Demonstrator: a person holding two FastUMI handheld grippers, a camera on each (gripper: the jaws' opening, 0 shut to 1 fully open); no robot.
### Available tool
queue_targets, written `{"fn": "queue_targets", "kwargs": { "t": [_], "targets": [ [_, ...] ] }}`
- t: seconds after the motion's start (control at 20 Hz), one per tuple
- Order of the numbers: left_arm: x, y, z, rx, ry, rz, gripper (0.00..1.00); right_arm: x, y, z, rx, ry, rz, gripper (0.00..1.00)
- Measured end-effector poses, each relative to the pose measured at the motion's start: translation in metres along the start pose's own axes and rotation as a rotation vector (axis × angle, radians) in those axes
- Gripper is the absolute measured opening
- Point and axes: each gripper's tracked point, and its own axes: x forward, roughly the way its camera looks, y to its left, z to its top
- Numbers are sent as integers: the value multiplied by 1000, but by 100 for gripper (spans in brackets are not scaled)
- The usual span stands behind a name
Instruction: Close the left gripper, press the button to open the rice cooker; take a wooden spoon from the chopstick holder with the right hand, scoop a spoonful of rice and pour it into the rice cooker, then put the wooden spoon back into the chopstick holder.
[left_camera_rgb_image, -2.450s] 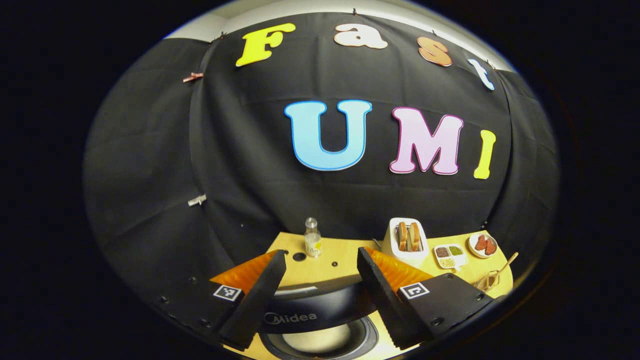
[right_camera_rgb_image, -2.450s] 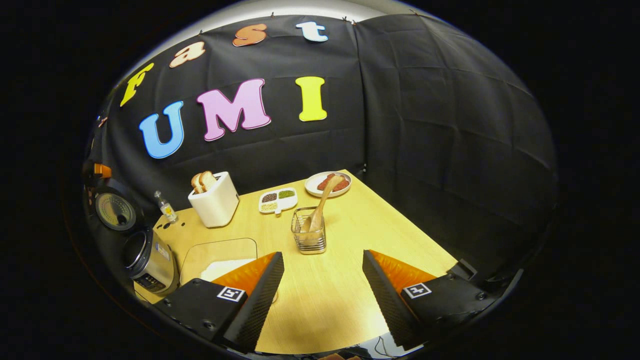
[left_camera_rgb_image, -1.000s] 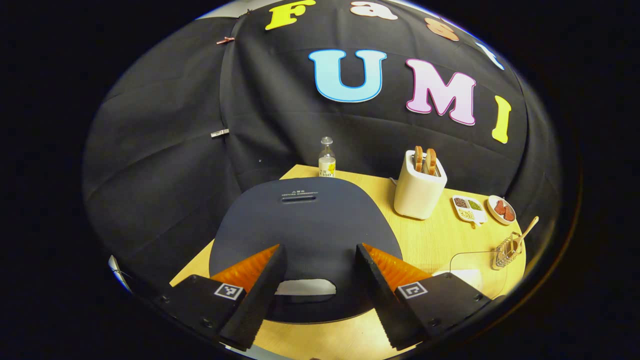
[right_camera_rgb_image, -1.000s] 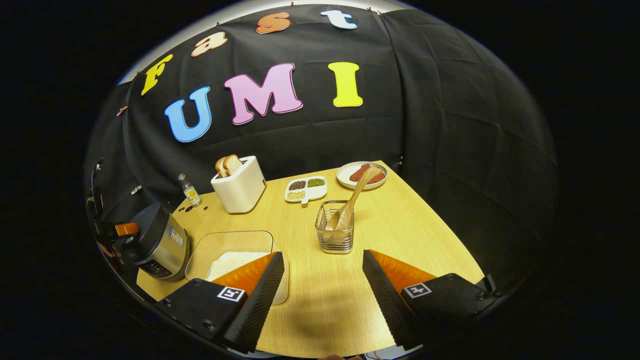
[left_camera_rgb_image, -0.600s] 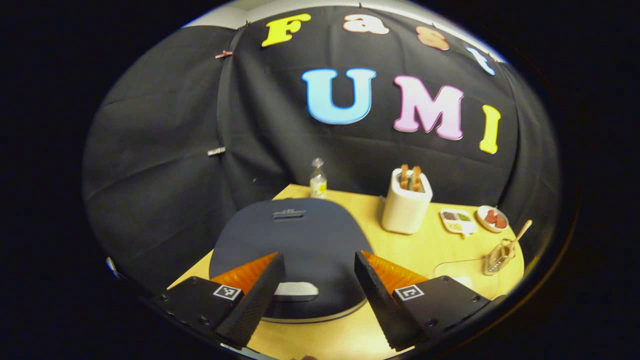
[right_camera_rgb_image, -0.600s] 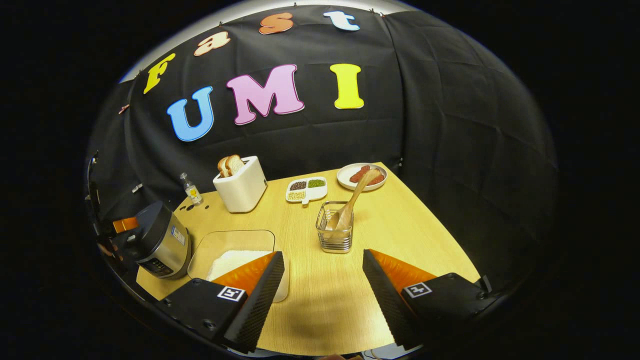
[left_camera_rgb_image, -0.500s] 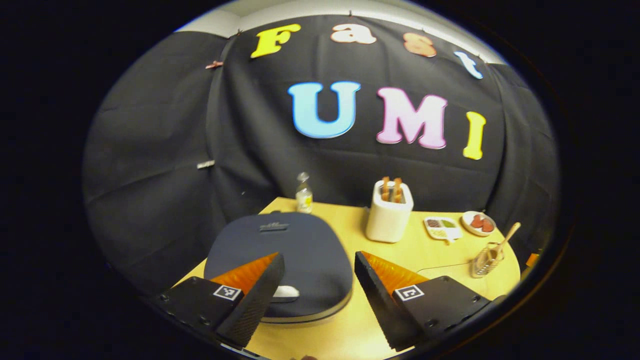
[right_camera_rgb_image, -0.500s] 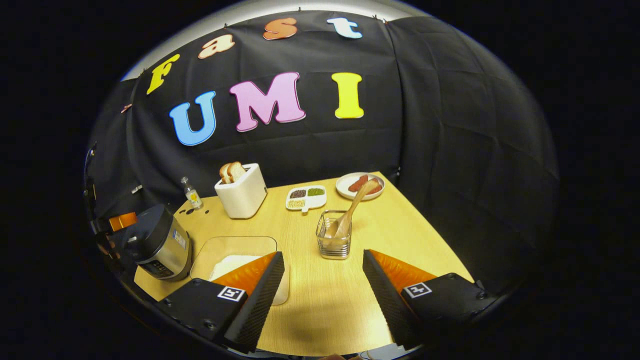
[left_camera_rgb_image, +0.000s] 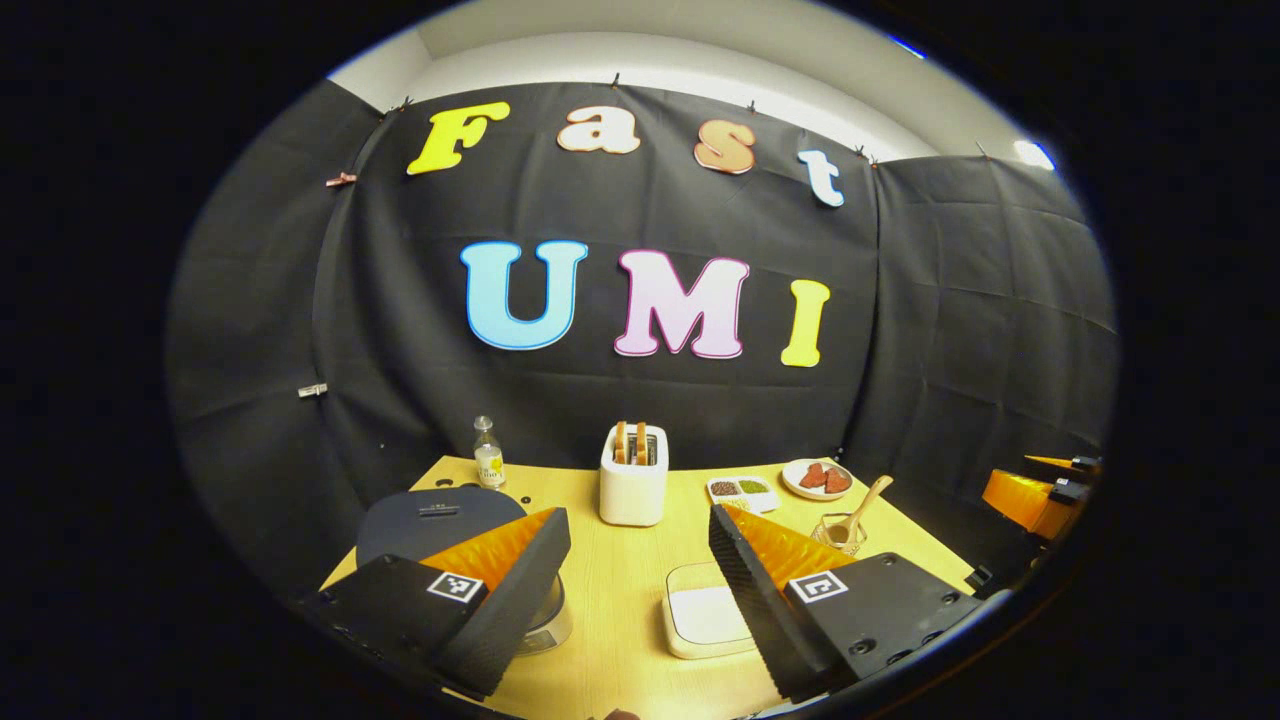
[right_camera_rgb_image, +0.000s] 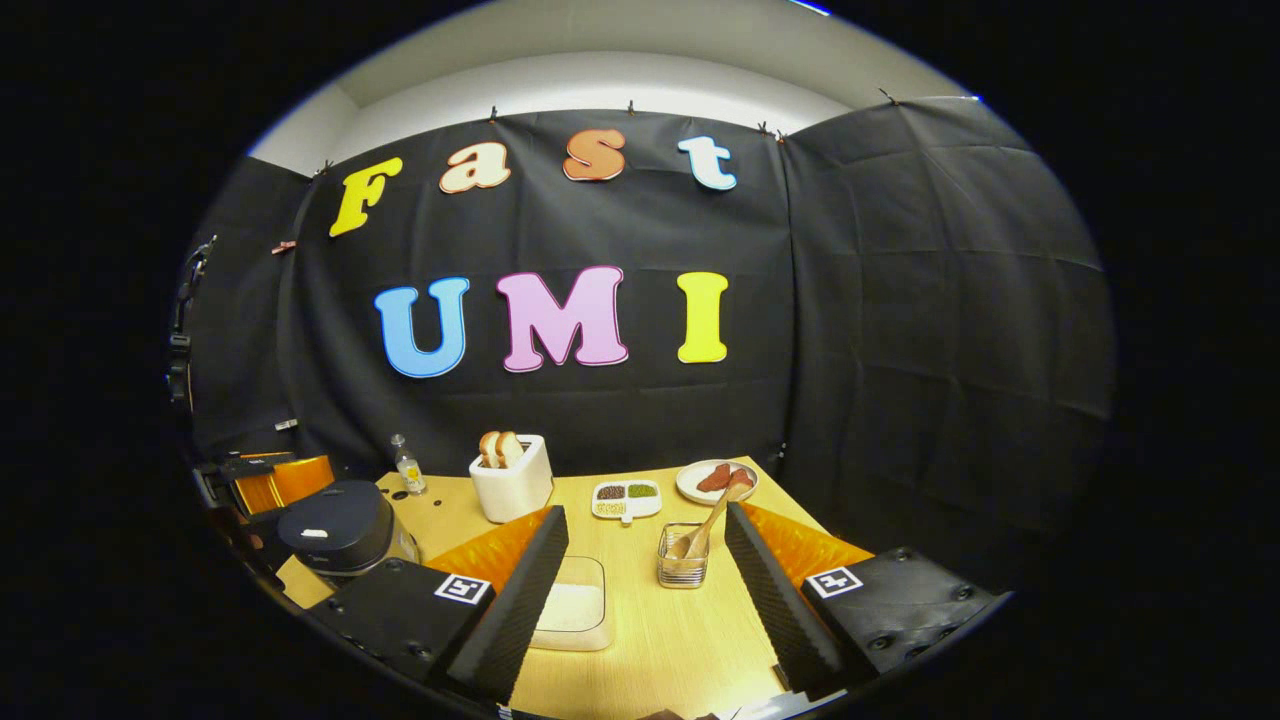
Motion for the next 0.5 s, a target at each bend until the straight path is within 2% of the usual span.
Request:
{"fn": "queue_targets", "kwargs": {
  "t": [0.25,0.5],
  "targets": [
    [-36,1,-2,-10,-46,-8,95,-37,0,-8,12,-8,-42,98],
    [-40,6,-6,-16,-41,-14,95,-46,-6,-2,19,-21,-66,99]
  ]
}}
